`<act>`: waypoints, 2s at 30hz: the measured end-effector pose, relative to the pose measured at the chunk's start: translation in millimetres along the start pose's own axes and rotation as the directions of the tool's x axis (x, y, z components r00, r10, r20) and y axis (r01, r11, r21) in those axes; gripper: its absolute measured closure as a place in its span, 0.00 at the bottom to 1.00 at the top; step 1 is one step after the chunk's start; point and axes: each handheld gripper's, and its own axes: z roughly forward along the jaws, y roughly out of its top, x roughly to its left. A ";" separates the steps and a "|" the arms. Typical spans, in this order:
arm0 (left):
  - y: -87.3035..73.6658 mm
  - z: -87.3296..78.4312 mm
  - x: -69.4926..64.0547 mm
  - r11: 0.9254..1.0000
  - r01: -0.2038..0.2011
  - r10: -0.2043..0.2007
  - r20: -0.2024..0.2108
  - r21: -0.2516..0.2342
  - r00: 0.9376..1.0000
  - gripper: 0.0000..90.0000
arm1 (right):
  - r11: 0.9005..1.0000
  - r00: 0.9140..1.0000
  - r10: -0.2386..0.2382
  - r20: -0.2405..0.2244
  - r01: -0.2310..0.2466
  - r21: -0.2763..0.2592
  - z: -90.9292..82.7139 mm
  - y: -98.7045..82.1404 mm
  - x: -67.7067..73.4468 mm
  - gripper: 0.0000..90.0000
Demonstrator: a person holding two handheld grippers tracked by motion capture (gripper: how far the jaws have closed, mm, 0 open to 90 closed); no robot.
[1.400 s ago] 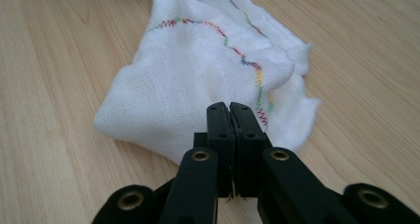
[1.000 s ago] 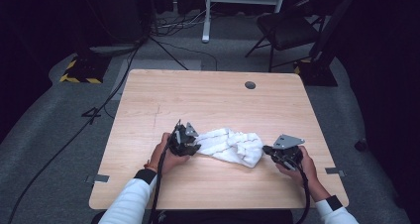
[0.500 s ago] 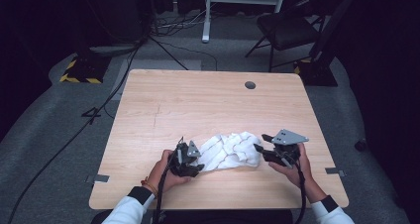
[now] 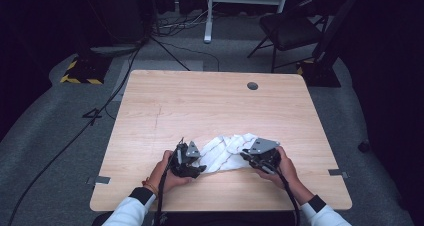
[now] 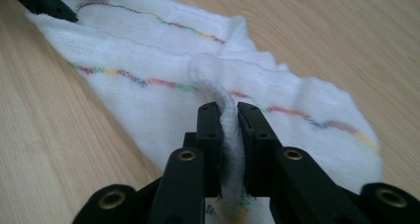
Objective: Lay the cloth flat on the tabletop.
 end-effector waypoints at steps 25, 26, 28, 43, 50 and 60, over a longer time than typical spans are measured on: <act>0.7 -0.2 -3.0 1.000 0.017 -0.016 -0.023 0.007 1.000 0.57 | 0.873 0.827 0.449 0.337 -0.487 0.032 -89.0 -120.7 -85.2 0.61; 0.8 -0.5 -3.6 1.000 0.013 -0.012 -0.025 0.009 1.000 0.57 | 0.865 0.821 0.471 0.323 -0.501 0.012 -90.8 -121.9 -87.0 0.60; 1.0 -1.8 -7.5 1.000 0.003 -0.002 -0.014 0.022 1.000 0.58 | 0.872 0.817 0.467 0.338 -0.490 -0.020 -94.3 -120.1 -86.9 0.57; -2.7 -12.4 -24.9 1.000 -0.012 0.012 -0.010 -0.006 1.000 0.36 | 0.935 0.926 0.345 0.156 -0.353 0.023 -64.1 -96.0 -52.1 0.58; 20.9 -2.8 -13.5 0.998 -0.048 0.046 -0.064 -0.035 0.997 0.34 | 0.924 0.909 0.358 0.215 -0.378 0.055 -52.6 -102.8 -63.7 0.61; 65.3 24.5 4.5 0.993 -0.114 0.112 -0.049 -0.038 0.992 0.37 | 0.949 0.917 0.281 0.284 -0.309 0.056 -31.8 -92.8 -80.5 0.58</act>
